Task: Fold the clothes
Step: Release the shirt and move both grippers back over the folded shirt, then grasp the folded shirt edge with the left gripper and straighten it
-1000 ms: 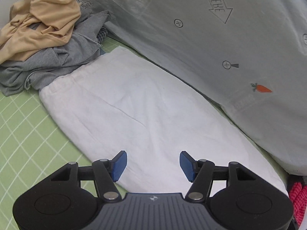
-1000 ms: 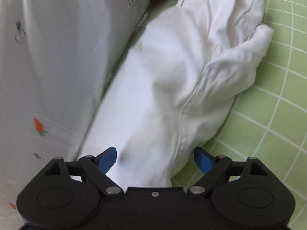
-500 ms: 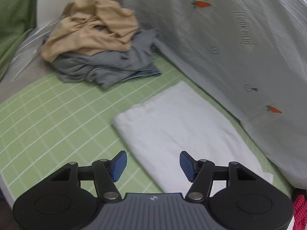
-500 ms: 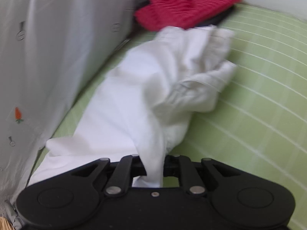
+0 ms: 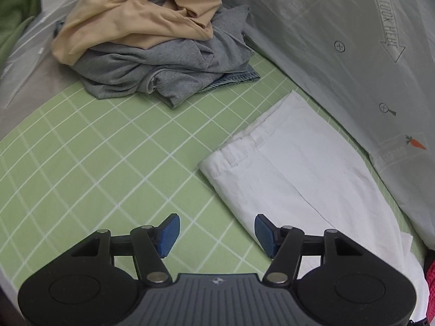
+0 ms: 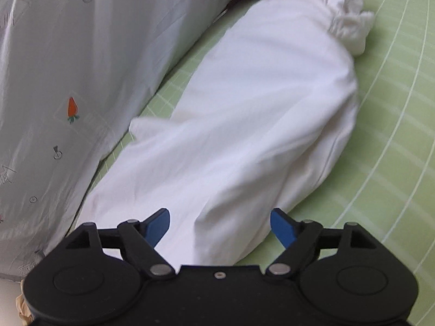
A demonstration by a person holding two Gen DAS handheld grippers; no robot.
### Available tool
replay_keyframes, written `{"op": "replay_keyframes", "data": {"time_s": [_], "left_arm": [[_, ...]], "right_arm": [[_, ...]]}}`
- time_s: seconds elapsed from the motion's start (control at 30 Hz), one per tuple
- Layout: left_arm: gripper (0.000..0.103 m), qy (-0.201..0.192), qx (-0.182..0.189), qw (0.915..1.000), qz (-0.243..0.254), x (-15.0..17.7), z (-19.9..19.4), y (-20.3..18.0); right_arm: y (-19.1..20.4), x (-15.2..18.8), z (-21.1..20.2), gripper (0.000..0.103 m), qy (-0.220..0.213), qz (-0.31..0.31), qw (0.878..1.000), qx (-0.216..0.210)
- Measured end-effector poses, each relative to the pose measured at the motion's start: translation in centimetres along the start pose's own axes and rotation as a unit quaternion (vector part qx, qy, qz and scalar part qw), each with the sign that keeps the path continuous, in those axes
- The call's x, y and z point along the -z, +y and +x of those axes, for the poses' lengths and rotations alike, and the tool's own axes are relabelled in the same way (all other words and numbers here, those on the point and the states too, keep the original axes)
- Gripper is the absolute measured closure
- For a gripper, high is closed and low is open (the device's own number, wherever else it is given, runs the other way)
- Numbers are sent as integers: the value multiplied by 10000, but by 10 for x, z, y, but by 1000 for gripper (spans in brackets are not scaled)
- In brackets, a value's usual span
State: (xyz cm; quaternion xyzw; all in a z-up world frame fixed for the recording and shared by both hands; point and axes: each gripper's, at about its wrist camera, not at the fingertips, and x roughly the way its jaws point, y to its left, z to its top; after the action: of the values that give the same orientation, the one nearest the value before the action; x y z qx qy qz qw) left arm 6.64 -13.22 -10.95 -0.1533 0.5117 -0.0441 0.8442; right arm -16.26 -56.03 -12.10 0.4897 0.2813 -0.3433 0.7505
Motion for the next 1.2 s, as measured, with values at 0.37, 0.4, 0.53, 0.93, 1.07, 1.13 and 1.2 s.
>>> {"op": "replay_keyframes", "data": {"time_s": [0.37,0.4,0.53,0.93,1.07,1.13,1.2], "left_arm": [[38,318,209,9939,1032,-60,85,-27],[40,354,257,9933,1069,-62,89,-28],[69,356,236,9906,1299,-60,94,-31],[88,-172,-4,9936,1119,-44,23,33],[88,-165,-460,9970,607,-30,0,88],[88,-107,-579,9978,307,-23,-8,109],[85,-95,-585,9980,233,-18,-13,115]], "right_arm": [[31,25,23,20,-101,270,9959,863],[33,25,24,20,-90,242,9956,896],[39,26,25,20,-44,129,9947,1019],[50,31,22,20,68,-298,9964,784],[45,41,9,20,145,-399,9969,656],[38,47,2,20,178,-401,9972,604],[29,49,-5,20,192,-347,9976,561]]}}
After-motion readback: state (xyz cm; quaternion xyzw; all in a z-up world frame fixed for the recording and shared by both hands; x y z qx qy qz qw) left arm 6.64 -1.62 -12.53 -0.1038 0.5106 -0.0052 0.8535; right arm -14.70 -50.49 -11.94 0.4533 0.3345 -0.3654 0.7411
